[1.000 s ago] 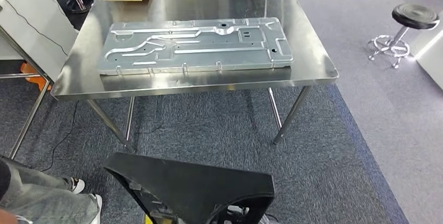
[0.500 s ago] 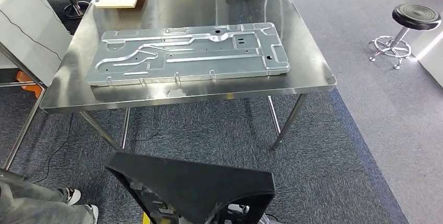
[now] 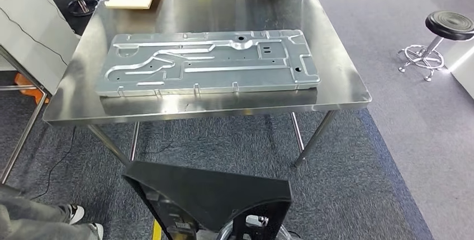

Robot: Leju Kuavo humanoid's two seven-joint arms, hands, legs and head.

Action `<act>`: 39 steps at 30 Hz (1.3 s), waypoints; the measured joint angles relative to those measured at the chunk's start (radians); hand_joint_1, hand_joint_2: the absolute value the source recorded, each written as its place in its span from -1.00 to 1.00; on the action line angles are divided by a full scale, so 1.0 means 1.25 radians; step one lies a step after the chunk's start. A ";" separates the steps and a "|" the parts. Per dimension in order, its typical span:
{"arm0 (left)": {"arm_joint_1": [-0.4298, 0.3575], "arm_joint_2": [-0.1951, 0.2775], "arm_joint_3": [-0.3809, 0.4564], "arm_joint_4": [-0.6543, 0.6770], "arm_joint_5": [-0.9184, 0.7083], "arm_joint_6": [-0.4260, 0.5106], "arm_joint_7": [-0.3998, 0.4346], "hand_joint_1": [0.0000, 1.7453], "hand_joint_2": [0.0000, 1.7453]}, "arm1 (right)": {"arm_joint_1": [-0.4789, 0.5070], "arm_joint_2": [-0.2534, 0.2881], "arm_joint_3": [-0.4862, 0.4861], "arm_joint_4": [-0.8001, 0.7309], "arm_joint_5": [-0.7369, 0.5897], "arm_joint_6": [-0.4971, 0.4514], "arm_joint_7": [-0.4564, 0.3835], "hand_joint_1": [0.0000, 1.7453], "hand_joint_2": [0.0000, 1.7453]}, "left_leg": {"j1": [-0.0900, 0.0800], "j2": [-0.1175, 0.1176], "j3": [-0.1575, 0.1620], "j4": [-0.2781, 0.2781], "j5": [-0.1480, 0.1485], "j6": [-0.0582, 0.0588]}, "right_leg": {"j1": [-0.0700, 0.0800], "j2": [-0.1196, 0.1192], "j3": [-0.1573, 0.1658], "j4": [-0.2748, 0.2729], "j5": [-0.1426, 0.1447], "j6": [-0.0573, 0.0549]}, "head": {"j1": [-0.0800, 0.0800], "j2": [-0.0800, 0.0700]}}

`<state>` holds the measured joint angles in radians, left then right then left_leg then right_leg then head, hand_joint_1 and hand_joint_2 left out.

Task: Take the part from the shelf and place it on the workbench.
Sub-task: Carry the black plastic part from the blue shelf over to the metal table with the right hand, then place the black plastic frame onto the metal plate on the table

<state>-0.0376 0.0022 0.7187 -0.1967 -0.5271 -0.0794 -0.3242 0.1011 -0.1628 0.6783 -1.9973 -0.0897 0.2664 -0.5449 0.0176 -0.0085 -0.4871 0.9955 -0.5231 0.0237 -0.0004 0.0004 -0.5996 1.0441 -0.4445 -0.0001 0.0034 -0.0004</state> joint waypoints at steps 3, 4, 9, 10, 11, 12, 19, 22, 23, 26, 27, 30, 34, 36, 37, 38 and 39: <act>-0.002 -0.001 0.004 0.000 0.000 -0.001 0.000 -1.00 -1.00 | -0.001 0.001 0.000 0.002 0.003 -0.001 0.005 0.98 1.00 | -0.001 0.002 0.010 -0.012 -0.007 -0.013 | 0.002 0.001 0.013 -0.025 -0.010 -0.010 | 0.000 0.000; -0.003 -0.001 0.005 0.000 0.000 -0.001 0.000 -1.00 -1.00 | -0.001 0.002 0.000 0.002 0.004 -0.002 0.005 0.98 1.00 | -0.001 0.003 0.014 -0.011 -0.010 -0.017 | 0.000 0.002 0.020 -0.033 -0.010 -0.013 | 0.000 0.000; -0.002 -0.001 0.011 0.000 0.000 -0.002 -0.001 -1.00 -1.00 | -0.007 0.005 0.000 0.004 0.005 -0.002 0.005 0.98 1.00 | 0.000 0.004 -0.101 0.196 -0.088 -0.028 | -0.004 -0.001 0.047 -0.047 -0.024 -0.028 | 0.000 0.000; -0.001 -0.001 0.012 0.000 0.000 -0.002 -0.001 -1.00 -1.00 | -0.007 0.005 0.000 0.005 0.005 -0.003 0.006 0.98 1.00 | 0.001 0.004 -0.124 0.221 -0.083 -0.029 | -0.003 -0.001 0.053 -0.047 -0.030 -0.028 | 0.000 0.000; 0.000 -0.001 0.013 0.000 0.000 -0.002 -0.001 -1.00 -1.00 | -0.007 0.005 0.000 0.006 0.005 -0.005 0.005 0.98 1.00 | 0.001 0.004 -0.133 0.216 -0.061 -0.030 | -0.003 0.000 0.061 -0.047 -0.036 -0.027 | 0.000 0.000; 0.001 -0.002 0.013 0.000 0.000 -0.002 -0.001 -1.00 -1.00 | -0.008 0.005 -0.001 0.007 0.005 -0.008 0.005 0.98 1.00 | 0.001 0.004 -0.127 0.181 -0.024 -0.029 | -0.003 0.001 0.071 -0.047 -0.043 -0.026 | 0.000 0.000; 0.001 -0.003 0.019 0.000 0.000 -0.003 -0.002 -1.00 -1.00 | -0.019 0.003 -0.035 -0.015 0.009 -0.035 -0.002 0.98 1.00 | -0.003 0.004 -0.063 0.007 0.053 -0.005 | -0.001 0.002 0.100 -0.046 -0.076 0.002 | 0.000 0.000; 0.001 -0.004 0.019 0.000 -0.002 -0.005 -0.002 -1.00 -1.00 | -0.033 -0.003 -0.057 -0.030 0.009 -0.039 -0.002 0.98 1.00 | 0.001 0.005 -0.054 0.001 0.048 0.008 | -0.004 0.001 0.054 0.046 -0.117 0.013 | 0.000 0.000; 0.000 -0.004 0.019 0.000 -0.004 -0.006 -0.002 -1.00 -1.00 | -0.038 -0.006 -0.065 -0.033 0.008 -0.040 -0.001 0.98 1.00 | 0.001 0.005 -0.051 0.001 0.044 0.011 | -0.005 0.001 0.018 0.105 -0.137 0.016 | 0.000 0.000; 0.000 -0.004 0.020 0.000 -0.009 -0.008 -0.002 -1.00 -1.00 | -0.054 -0.018 -0.095 -0.039 0.003 -0.045 0.004 0.98 1.00 | 0.000 0.004 -0.036 0.001 0.031 0.012 | -0.007 0.001 -0.060 0.194 -0.130 0.018 | 0.000 0.000; 0.000 -0.004 0.020 0.000 -0.010 -0.008 -0.002 -1.00 -1.00 | -0.061 -0.022 -0.108 -0.042 0.000 -0.046 0.006 0.98 1.00 | 0.000 0.003 -0.027 0.001 0.025 0.011 | -0.007 0.001 -0.057 0.165 -0.094 0.016 | 0.000 0.000; -0.001 -0.006 0.020 0.000 -0.012 -0.010 -0.002 -1.00 -1.00 | -0.075 -0.029 -0.135 -0.049 -0.004 -0.047 0.007 0.98 1.00 | -0.002 0.000 -0.003 0.000 0.007 0.003 | -0.001 0.001 -0.006 0.018 -0.002 0.001 | 0.000 0.000; -0.003 -0.007 0.020 0.000 -0.012 -0.010 -0.002 -1.00 -1.00 | -0.080 -0.033 -0.146 -0.056 -0.005 -0.048 0.006 0.98 1.00 | -0.003 0.002 0.009 -0.014 -0.003 -0.012 | 0.000 0.001 0.016 -0.031 -0.004 -0.011 | 0.000 0.000; -0.005 -0.007 0.020 0.000 -0.013 -0.010 -0.002 -1.00 -1.00 | -0.085 -0.035 -0.152 -0.060 -0.008 -0.050 0.006 0.98 1.00 | -0.004 0.004 0.001 0.014 -0.021 -0.018 | -0.006 0.001 0.028 -0.045 -0.005 -0.017 | 0.000 0.000; -0.006 -0.008 0.020 0.000 -0.014 -0.011 -0.002 -1.00 -1.00 | -0.090 -0.036 -0.158 -0.061 -0.014 -0.051 0.008 0.98 1.00 | -0.003 0.004 -0.020 0.056 -0.040 -0.020 | -0.009 0.000 0.034 -0.049 -0.007 -0.020 | 0.000 0.000; -0.005 -0.008 0.020 0.000 -0.015 -0.013 -0.003 -1.00 -1.00 | -0.098 -0.038 -0.168 -0.062 -0.023 -0.051 0.011 0.98 1.00 | -0.003 0.004 -0.052 0.112 -0.061 -0.022 | -0.009 0.000 0.037 -0.050 -0.010 -0.023 | 0.000 0.000; -0.005 -0.008 0.020 0.000 -0.016 -0.014 -0.003 -1.00 -1.00 | -0.105 -0.040 -0.181 -0.062 -0.035 -0.048 0.017 0.98 1.00 | -0.003 0.004 -0.090 0.172 -0.080 -0.024 | -0.008 -0.001 0.040 -0.049 -0.014 -0.024 | 0.000 0.000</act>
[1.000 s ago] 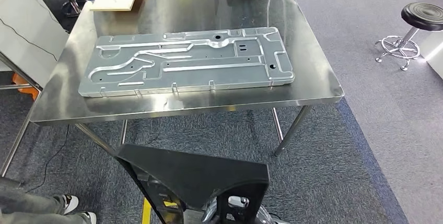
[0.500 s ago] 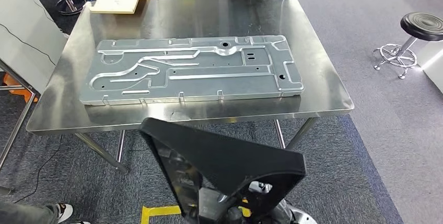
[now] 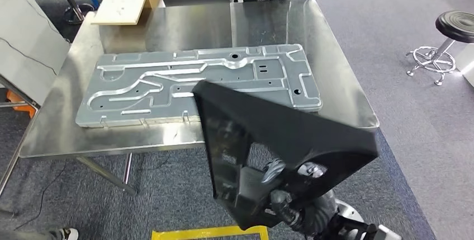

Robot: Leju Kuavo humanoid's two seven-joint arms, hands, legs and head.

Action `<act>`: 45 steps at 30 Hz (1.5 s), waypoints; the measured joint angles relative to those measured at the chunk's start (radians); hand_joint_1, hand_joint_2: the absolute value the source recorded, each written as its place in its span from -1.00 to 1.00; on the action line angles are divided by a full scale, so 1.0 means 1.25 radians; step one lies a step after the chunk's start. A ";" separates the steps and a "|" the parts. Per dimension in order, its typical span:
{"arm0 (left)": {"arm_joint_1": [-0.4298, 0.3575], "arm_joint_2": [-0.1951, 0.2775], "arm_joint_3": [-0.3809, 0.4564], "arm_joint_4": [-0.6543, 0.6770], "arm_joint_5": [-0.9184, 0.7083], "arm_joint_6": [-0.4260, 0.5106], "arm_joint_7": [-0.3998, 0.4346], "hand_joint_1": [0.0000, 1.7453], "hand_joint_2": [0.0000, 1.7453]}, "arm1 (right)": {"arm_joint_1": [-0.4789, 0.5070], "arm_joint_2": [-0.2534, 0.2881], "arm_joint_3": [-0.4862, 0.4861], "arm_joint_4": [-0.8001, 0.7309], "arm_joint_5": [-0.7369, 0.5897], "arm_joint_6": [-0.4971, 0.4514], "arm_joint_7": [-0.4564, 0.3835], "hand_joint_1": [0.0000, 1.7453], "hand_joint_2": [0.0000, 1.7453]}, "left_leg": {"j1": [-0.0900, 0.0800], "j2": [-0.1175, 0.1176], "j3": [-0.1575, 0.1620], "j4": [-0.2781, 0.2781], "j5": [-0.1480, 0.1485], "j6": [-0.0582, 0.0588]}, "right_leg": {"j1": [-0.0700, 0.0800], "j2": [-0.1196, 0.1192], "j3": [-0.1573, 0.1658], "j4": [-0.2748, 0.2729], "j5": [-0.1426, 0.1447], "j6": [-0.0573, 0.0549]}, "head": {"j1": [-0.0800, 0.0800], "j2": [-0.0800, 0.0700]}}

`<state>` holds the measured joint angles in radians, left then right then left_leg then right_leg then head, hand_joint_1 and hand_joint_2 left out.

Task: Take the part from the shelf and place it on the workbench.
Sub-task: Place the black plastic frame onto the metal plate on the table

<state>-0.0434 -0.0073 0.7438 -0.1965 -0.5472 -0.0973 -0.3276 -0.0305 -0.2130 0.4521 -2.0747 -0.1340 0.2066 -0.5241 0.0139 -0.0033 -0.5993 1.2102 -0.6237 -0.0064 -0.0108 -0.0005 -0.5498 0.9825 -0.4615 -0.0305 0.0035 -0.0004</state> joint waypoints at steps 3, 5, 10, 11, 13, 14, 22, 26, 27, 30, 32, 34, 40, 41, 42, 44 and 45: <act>0.003 0.000 0.001 0.000 -0.005 -0.002 0.000 -1.00 -1.00 | -0.017 -0.006 -0.047 0.000 -0.037 0.022 0.019 0.98 1.00 | 0.001 0.000 -0.053 0.041 0.033 -0.003 | 0.000 0.001 0.015 0.003 -0.016 0.002 | 0.000 0.000; 0.004 0.001 0.002 0.000 -0.007 -0.003 0.000 -1.00 -1.00 | -0.028 -0.008 -0.079 0.000 -0.050 0.033 0.026 0.98 1.00 | 0.001 0.001 -0.023 -0.059 0.113 0.000 | -0.001 0.001 0.033 0.005 -0.030 0.008 | 0.000 0.000; 0.004 0.000 0.010 0.000 -0.010 -0.005 -0.001 -1.00 -1.00 | -0.046 -0.013 -0.123 0.003 -0.056 0.038 0.032 0.98 1.00 | -0.002 0.000 0.013 -0.160 0.139 0.020 | 0.004 0.002 0.041 0.005 -0.048 0.028 | 0.000 0.000; 0.004 0.000 0.011 0.000 -0.012 -0.006 -0.001 -1.00 -1.00 | -0.051 -0.014 -0.130 0.004 -0.058 0.039 0.035 0.98 1.00 | -0.001 -0.001 0.016 -0.163 0.138 0.025 | 0.003 0.002 0.041 0.011 -0.053 0.032 | 0.000 0.000; 0.003 0.000 0.012 0.000 -0.014 -0.008 -0.002 -1.00 -1.00 | -0.067 -0.019 -0.144 0.006 -0.065 0.041 0.043 0.98 1.00 | 0.002 0.000 0.025 -0.167 0.134 0.035 | 0.001 0.001 0.015 0.066 -0.079 0.040 | 0.000 0.000; 0.002 0.000 0.012 0.000 -0.016 -0.009 -0.002 -1.00 -1.00 | -0.075 -0.021 -0.152 0.009 -0.069 0.043 0.048 0.98 1.00 | 0.001 0.000 0.028 -0.168 0.131 0.038 | 0.000 0.001 -0.014 0.119 -0.099 0.043 | 0.000 0.000; -0.005 -0.001 0.013 0.000 -0.045 -0.024 -0.006 -1.00 -1.00 | -0.221 -0.059 -0.255 0.095 -0.007 0.009 0.109 0.98 1.00 | -0.007 -0.005 0.071 -0.169 0.097 0.035 | 0.009 0.001 -0.061 0.056 0.032 0.019 | 0.001 0.000; -0.013 -0.002 0.013 0.000 -0.063 -0.029 -0.003 -1.00 -1.00 | -0.341 -0.103 -0.287 0.190 0.160 -0.045 0.141 0.98 1.00 | -0.007 -0.003 0.074 -0.176 0.092 0.021 | 0.010 0.001 -0.048 0.019 0.032 0.011 | 0.001 0.000; -0.015 -0.001 0.013 0.000 -0.067 -0.030 0.000 -1.00 -1.00 | -0.364 -0.111 -0.287 0.213 0.204 -0.057 0.147 0.98 1.00 | -0.008 -0.003 0.070 -0.165 0.084 0.017 | 0.008 0.000 -0.043 0.012 0.033 0.010 | 0.001 0.000; -0.022 0.001 0.012 -0.001 -0.077 -0.030 0.005 -1.00 -1.00 | -0.448 -0.129 -0.269 0.293 0.337 -0.090 0.170 0.98 1.00 | -0.007 -0.002 0.001 -0.041 0.030 0.006 | 0.004 -0.002 -0.036 0.003 0.032 0.004 | 0.001 0.000; -0.025 0.001 0.012 -0.001 -0.082 -0.031 0.008 -1.00 -1.00 | -0.504 -0.140 -0.240 0.352 0.417 -0.111 0.187 0.98 1.00 | -0.004 -0.002 -0.054 0.039 0.016 0.003 | 0.004 -0.002 -0.035 0.009 0.025 0.002 | 0.001 0.000; -0.025 0.002 0.012 -0.001 -0.089 -0.031 0.010 -1.00 -1.00 | -0.548 -0.148 -0.203 0.400 0.506 -0.121 0.212 0.98 1.00 | -0.003 -0.002 -0.058 0.010 0.065 0.002 | 0.005 -0.002 -0.031 0.018 0.015 0.003 | 0.001 0.000; -0.035 0.009 0.012 -0.001 -0.109 -0.036 0.019 -1.00 -1.00 | -0.769 -0.142 0.013 0.631 0.760 -0.099 0.263 0.98 1.00 | -0.009 0.000 -0.005 -0.153 0.145 0.022 | 0.007 0.005 -0.036 0.032 0.003 0.018 | 0.001 0.000; -0.036 0.010 0.012 -0.001 -0.113 -0.037 0.019 -1.00 -1.00 | -0.800 -0.134 0.052 0.674 0.779 -0.094 0.263 0.98 1.00 | -0.006 0.000 -0.004 -0.156 0.147 0.025 | 0.007 0.004 -0.037 0.033 0.001 0.021 | 0.001 0.000; -0.037 0.010 0.012 -0.001 -0.116 -0.040 0.019 -1.00 -1.00 | -0.828 -0.123 0.087 0.714 0.793 -0.086 0.261 0.98 1.00 | -0.004 0.000 -0.001 -0.160 0.149 0.028 | 0.007 0.003 -0.040 0.041 -0.005 0.024 | 0.001 0.000; -0.040 0.010 0.012 -0.001 -0.122 -0.045 0.018 -1.00 -1.00 | -0.878 -0.093 0.162 0.799 0.819 -0.063 0.256 0.98 1.00 | 0.000 0.000 0.003 -0.167 0.152 0.034 | 0.004 0.002 -0.071 0.106 -0.040 0.030 | 0.001 0.000; -0.041 0.010 0.012 -0.001 -0.125 -0.047 0.017 -1.00 -1.00 | -0.895 -0.076 0.199 0.841 0.827 -0.055 0.254 0.98 1.00 | 0.001 0.000 0.004 -0.167 0.151 0.035 | 0.002 0.002 -0.098 0.159 -0.062 0.033 | 0.002 0.000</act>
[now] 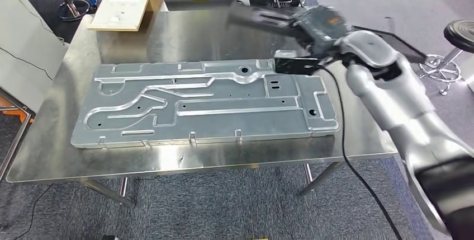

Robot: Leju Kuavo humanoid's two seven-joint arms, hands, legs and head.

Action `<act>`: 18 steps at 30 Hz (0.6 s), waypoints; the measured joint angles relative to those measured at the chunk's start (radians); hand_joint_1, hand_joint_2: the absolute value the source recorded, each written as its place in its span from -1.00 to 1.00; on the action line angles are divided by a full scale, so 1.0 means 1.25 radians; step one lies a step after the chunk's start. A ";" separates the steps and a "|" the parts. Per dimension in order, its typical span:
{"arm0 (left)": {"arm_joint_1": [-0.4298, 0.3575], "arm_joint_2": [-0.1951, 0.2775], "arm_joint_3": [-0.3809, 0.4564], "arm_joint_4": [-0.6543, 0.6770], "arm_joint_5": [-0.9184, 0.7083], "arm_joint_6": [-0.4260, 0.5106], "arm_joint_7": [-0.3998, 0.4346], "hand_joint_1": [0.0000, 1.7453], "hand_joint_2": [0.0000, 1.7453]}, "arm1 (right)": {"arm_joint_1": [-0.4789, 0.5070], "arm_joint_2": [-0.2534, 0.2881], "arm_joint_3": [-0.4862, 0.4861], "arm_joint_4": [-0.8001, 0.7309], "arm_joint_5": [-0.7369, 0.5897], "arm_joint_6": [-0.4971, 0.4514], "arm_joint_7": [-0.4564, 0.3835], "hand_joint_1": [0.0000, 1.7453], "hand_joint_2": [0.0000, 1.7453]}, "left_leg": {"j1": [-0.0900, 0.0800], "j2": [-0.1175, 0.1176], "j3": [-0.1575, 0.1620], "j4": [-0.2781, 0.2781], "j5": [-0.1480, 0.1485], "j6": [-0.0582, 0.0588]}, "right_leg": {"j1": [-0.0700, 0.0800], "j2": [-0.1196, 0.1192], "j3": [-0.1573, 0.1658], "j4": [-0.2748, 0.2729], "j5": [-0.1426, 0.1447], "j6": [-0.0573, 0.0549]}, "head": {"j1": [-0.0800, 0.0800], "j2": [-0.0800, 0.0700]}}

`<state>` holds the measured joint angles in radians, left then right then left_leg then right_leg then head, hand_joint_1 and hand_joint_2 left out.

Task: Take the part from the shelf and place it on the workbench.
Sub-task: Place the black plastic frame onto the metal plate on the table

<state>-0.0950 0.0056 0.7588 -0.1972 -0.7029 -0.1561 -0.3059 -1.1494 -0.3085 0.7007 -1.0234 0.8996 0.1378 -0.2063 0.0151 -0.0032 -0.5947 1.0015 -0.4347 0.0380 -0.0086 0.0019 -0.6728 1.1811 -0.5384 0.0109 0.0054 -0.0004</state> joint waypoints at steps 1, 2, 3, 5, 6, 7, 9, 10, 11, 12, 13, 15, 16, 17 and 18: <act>-0.001 0.000 0.000 0.000 -0.001 -0.001 0.000 -1.00 -1.00 | -0.010 0.016 0.034 0.039 0.005 0.004 0.000 0.98 1.00 | 0.000 -0.001 0.001 0.000 -0.001 0.001 | -0.003 0.000 -0.029 0.053 -0.017 0.003 | 0.000 0.000; -0.001 0.000 0.000 0.000 -0.002 -0.002 0.000 -1.00 -1.00 | -0.014 0.029 0.061 0.071 0.007 0.005 0.000 0.98 1.00 | 0.001 -0.002 0.003 0.001 -0.003 0.001 | -0.006 0.000 -0.051 0.088 -0.021 0.006 | 0.000 0.000; 0.000 0.000 0.000 0.000 -0.003 -0.002 0.000 -1.00 -1.00 | -0.016 0.040 0.082 0.097 0.008 0.004 0.000 0.98 1.00 | 0.003 -0.005 0.005 0.002 -0.006 0.000 | -0.009 -0.001 -0.060 0.095 -0.010 0.008 | 0.000 0.000; 0.002 0.000 0.000 0.000 -0.005 -0.003 0.000 -1.00 -1.00 | -0.025 0.056 0.112 0.138 0.008 0.002 -0.001 0.98 1.00 | 0.005 -0.010 0.011 0.005 -0.013 -0.005 | -0.013 -0.001 -0.036 0.019 0.052 0.010 | 0.000 0.000; 0.002 0.000 0.000 0.000 -0.006 -0.003 0.000 -1.00 -1.00 | -0.033 0.061 0.123 0.154 0.008 0.001 -0.002 0.98 1.00 | 0.006 -0.012 0.014 0.007 -0.018 -0.010 | -0.013 -0.002 -0.015 -0.032 0.080 0.009 | 0.000 0.000; 0.002 0.000 0.000 0.000 -0.006 -0.004 -0.001 -1.00 -1.00 | -0.042 0.066 0.134 0.168 0.008 0.002 -0.004 0.98 1.00 | 0.005 -0.013 0.015 0.008 -0.022 -0.014 | -0.012 -0.002 0.004 -0.076 0.099 0.008 | 0.000 0.000; 0.002 0.000 0.000 0.000 -0.006 -0.010 -0.003 -1.00 -1.00 | -0.057 0.078 0.154 0.193 0.009 0.018 -0.013 0.98 1.00 | 0.005 -0.014 0.016 0.007 -0.025 -0.024 | -0.006 -0.001 0.020 -0.113 0.098 0.002 | 0.000 0.000; 0.003 0.000 0.000 0.000 -0.007 -0.016 -0.006 -1.00 -1.00 | -0.063 0.085 0.165 0.207 0.010 0.032 -0.020 0.98 1.00 | 0.005 -0.014 0.018 0.004 -0.025 -0.030 | -0.003 0.001 0.024 -0.120 0.095 -0.003 | 0.000 0.000; 0.003 0.000 0.000 0.000 -0.007 -0.023 -0.009 -1.00 -1.00 | -0.066 0.096 0.177 0.223 0.012 0.046 -0.027 0.98 1.00 | 0.006 -0.013 0.020 0.000 -0.027 -0.035 | -0.005 0.001 0.028 -0.126 0.094 -0.008 | 0.000 0.000; 0.003 0.000 0.000 0.000 -0.007 -0.031 -0.014 -1.00 -1.00 | -0.068 0.110 0.189 0.242 0.013 0.057 -0.034 0.98 1.00 | 0.007 -0.011 0.021 0.004 -0.033 -0.039 | -0.006 0.002 0.033 -0.131 0.094 -0.013 | 0.000 0.000; 0.003 0.000 0.000 0.000 -0.008 -0.038 -0.019 -1.00 -1.00 | -0.069 0.125 0.201 0.264 0.013 0.062 -0.040 0.98 1.00 | 0.008 -0.009 0.015 0.023 -0.046 -0.043 | -0.008 0.003 0.038 -0.137 0.095 -0.019 | 0.000 0.000; 0.002 0.000 0.000 0.000 -0.008 -0.050 -0.028 -1.00 -1.00 | -0.063 0.161 0.224 0.306 0.010 0.057 -0.048 0.98 1.00 | 0.008 -0.005 -0.026 0.110 -0.087 -0.046 | -0.007 0.004 0.044 -0.141 0.094 -0.029 | -0.001 0.000; 0.002 -0.001 0.000 0.000 -0.009 -0.054 -0.031 -1.00 -1.00 | -0.056 0.179 0.235 0.328 0.006 0.050 -0.051 0.98 1.00 | 0.008 -0.004 -0.055 0.166 -0.106 -0.047 | -0.005 0.005 0.045 -0.141 0.092 -0.032 | -0.001 0.000; 0.002 -0.001 0.000 0.000 -0.010 -0.056 -0.034 -1.00 -1.00 | -0.045 0.197 0.245 0.348 0.001 0.041 -0.053 0.98 1.00 | 0.008 -0.004 -0.080 0.207 -0.115 -0.047 | -0.003 0.006 0.047 -0.140 0.091 -0.034 | -0.001 0.000; 0.002 -0.001 0.000 0.000 -0.012 -0.058 -0.035 -1.00 -1.00 | -0.033 0.214 0.252 0.368 -0.006 0.029 -0.052 0.98 1.00 | 0.007 -0.004 -0.094 0.224 -0.109 -0.047 | 0.000 0.007 0.049 -0.139 0.088 -0.035 | -0.001 0.000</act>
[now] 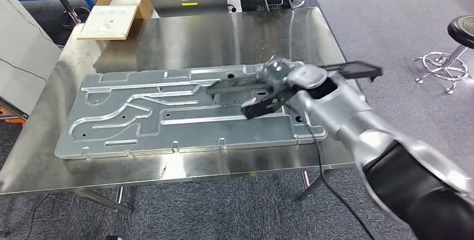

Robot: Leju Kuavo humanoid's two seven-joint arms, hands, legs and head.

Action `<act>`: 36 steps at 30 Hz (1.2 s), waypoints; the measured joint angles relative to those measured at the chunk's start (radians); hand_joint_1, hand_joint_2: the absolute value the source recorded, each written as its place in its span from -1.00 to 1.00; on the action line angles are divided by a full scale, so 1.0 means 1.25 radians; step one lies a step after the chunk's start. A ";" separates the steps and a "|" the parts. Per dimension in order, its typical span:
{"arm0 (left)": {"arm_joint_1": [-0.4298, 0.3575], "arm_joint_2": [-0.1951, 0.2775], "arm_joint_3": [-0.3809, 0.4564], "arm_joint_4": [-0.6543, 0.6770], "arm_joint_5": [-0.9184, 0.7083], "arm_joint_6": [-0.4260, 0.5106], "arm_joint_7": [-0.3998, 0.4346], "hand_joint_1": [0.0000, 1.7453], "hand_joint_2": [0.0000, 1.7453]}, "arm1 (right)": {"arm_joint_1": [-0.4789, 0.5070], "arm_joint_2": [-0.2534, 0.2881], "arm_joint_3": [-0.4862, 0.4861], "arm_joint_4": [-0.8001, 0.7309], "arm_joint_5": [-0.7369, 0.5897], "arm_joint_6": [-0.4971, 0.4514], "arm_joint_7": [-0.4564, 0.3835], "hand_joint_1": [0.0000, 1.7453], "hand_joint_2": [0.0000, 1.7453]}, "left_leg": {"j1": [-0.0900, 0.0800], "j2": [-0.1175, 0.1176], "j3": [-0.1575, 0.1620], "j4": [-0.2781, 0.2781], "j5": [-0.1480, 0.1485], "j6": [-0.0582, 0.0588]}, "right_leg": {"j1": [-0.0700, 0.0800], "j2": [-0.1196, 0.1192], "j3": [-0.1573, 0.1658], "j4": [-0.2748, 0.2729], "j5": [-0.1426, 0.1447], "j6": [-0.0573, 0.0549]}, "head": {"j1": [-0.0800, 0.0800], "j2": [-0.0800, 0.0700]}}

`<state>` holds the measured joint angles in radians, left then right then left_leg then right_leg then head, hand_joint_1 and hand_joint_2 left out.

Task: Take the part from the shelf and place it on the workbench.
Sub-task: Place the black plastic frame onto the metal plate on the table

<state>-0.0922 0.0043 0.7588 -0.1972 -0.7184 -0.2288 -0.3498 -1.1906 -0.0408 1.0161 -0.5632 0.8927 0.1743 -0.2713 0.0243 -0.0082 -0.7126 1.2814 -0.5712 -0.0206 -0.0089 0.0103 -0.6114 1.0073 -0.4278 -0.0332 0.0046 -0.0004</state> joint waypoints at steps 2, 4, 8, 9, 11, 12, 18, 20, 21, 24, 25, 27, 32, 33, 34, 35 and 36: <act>0.001 0.000 0.000 0.000 -0.004 -0.001 -0.001 -1.00 -1.00 | 0.022 0.031 0.008 0.032 -0.010 -0.021 0.007 0.98 1.00 | -0.001 0.000 0.017 -0.062 0.054 0.005 | 0.004 0.001 0.004 0.004 -0.006 -0.001 | 0.000 0.000; 0.001 0.000 0.000 0.000 -0.006 -0.001 -0.002 -1.00 -1.00 | 0.032 0.054 0.012 0.055 -0.015 -0.033 0.014 0.98 1.00 | -0.005 0.000 0.061 -0.166 0.104 0.015 | 0.007 0.001 0.008 0.007 -0.012 0.002 | 0.000 0.000; 0.000 -0.001 0.000 0.000 -0.006 -0.001 -0.004 -1.00 -1.00 | 0.034 0.075 0.016 0.083 -0.017 -0.041 0.015 0.98 1.00 | -0.009 0.002 0.088 -0.220 0.112 0.025 | 0.010 0.003 0.008 0.008 -0.015 0.015 | 0.000 0.000; 0.000 -0.001 0.000 0.000 -0.006 -0.001 -0.005 -1.00 -1.00 | 0.033 0.077 0.016 0.087 -0.018 -0.041 0.015 0.98 1.00 | -0.007 0.003 0.091 -0.223 0.113 0.028 | 0.010 0.002 0.008 0.012 -0.020 0.019 | 0.000 0.000; 0.000 -0.003 0.000 0.000 -0.006 -0.002 -0.005 -1.00 -1.00 | 0.032 0.079 0.017 0.095 -0.018 -0.041 0.015 0.98 1.00 | -0.002 0.005 0.094 -0.229 0.116 0.035 | 0.009 0.000 -0.012 0.058 -0.052 0.027 | 0.000 0.000; 0.000 -0.003 0.000 0.000 -0.006 -0.002 -0.006 -1.00 -1.00 | 0.032 0.080 0.017 0.099 -0.018 -0.041 0.015 0.98 1.00 | -0.002 0.006 0.095 -0.229 0.116 0.038 | 0.007 -0.001 -0.034 0.107 -0.077 0.031 | 0.001 0.000; 0.000 -0.004 0.000 0.000 -0.007 -0.002 -0.006 -1.00 -1.00 | 0.035 0.082 0.023 0.113 -0.019 -0.041 0.015 0.98 1.00 | -0.001 0.007 0.098 -0.227 0.113 0.036 | -0.007 -0.005 -0.048 0.132 -0.051 0.041 | 0.000 0.000; 0.000 -0.005 0.000 0.000 -0.007 -0.003 -0.006 -1.00 -1.00 | 0.034 0.087 0.024 0.116 -0.020 -0.042 0.018 0.98 1.00 | -0.004 0.005 0.098 -0.224 0.111 0.028 | -0.005 -0.006 -0.002 0.036 -0.017 0.036 | 0.000 0.000; 0.000 -0.005 0.000 0.000 -0.008 -0.004 -0.007 -1.00 -1.00 | 0.035 0.091 0.025 0.118 -0.022 -0.042 0.020 0.98 1.00 | -0.005 0.005 0.097 -0.223 0.110 0.024 | -0.003 -0.006 0.007 0.015 -0.014 0.033 | 0.000 0.000; -0.001 -0.005 0.000 0.000 -0.012 -0.006 -0.008 -1.00 -1.00 | 0.041 0.107 0.025 0.123 -0.036 -0.048 0.034 0.98 1.00 | -0.003 0.005 0.098 -0.224 0.109 0.010 | -0.001 -0.006 0.010 0.006 -0.012 0.020 | 0.000 0.000; -0.002 -0.005 0.000 0.000 -0.013 -0.007 -0.008 -1.00 -1.00 | 0.043 0.113 0.025 0.126 -0.043 -0.052 0.039 0.98 1.00 | -0.002 0.005 0.094 -0.213 0.099 0.006 | -0.002 -0.007 0.013 0.001 -0.010 0.013 | 0.000 0.000; -0.002 -0.005 0.000 0.000 -0.015 -0.008 -0.008 -1.00 0.00 | 0.052 0.125 0.024 0.132 -0.053 -0.065 0.045 -0.01 0.00 | 0.000 0.005 0.063 -0.142 0.056 0.002 | -0.004 -0.009 0.016 -0.005 -0.006 0.004 | 0.000 0.000; -0.002 -0.005 0.000 0.000 -0.027 0.004 -0.008 -1.00 -1.00 | 0.088 0.132 0.012 0.147 -0.079 -0.133 0.043 -1.00 -1.00 | 0.001 0.005 0.018 -0.036 0.035 -0.002 | -0.002 -0.006 0.016 -0.001 -0.008 0.001 | 0.000 0.000; -0.003 -0.005 0.000 0.000 -0.030 0.013 -0.007 -1.00 -1.00 | 0.095 0.132 0.004 0.147 -0.092 -0.169 0.037 -1.00 -1.00 | 0.001 0.006 0.044 -0.090 0.064 -0.001 | -0.002 -0.004 0.016 0.001 -0.009 0.002 | 0.000 0.000; -0.004 -0.005 0.000 0.000 -0.033 0.020 -0.007 -1.00 -1.00 | 0.101 0.132 -0.008 0.146 -0.112 -0.213 0.028 -1.00 -1.00 | 0.001 0.006 0.071 -0.144 0.084 0.000 | -0.001 -0.002 0.015 0.004 -0.011 0.005 | 0.000 0.000; -0.005 -0.005 0.000 0.000 -0.035 0.027 -0.006 -1.00 -1.00 | 0.105 0.130 -0.026 0.138 -0.141 -0.255 0.014 -1.00 -1.00 | 0.000 0.005 0.090 -0.185 0.097 0.003 | 0.000 0.000 0.013 0.007 -0.012 0.009 | 0.000 0.000; -0.007 -0.005 0.000 0.000 -0.036 0.031 -0.006 -1.00 -1.00 | 0.109 0.127 -0.051 0.122 -0.177 -0.286 -0.001 -1.00 -1.00 | -0.002 0.004 0.100 -0.207 0.100 0.006 | 0.002 0.002 0.010 0.010 -0.012 0.013 | 0.000 0.000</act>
<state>-0.1005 -0.0023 0.7588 -0.1972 -0.7640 -0.1902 -0.3572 -1.0538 0.1177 0.9520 -0.4104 0.6720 -0.1829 -0.2729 0.0221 -0.0030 -0.5877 1.0222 -0.4456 -0.0128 -0.0067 0.0130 -0.5993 1.0195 -0.4425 -0.0170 0.0048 -0.0004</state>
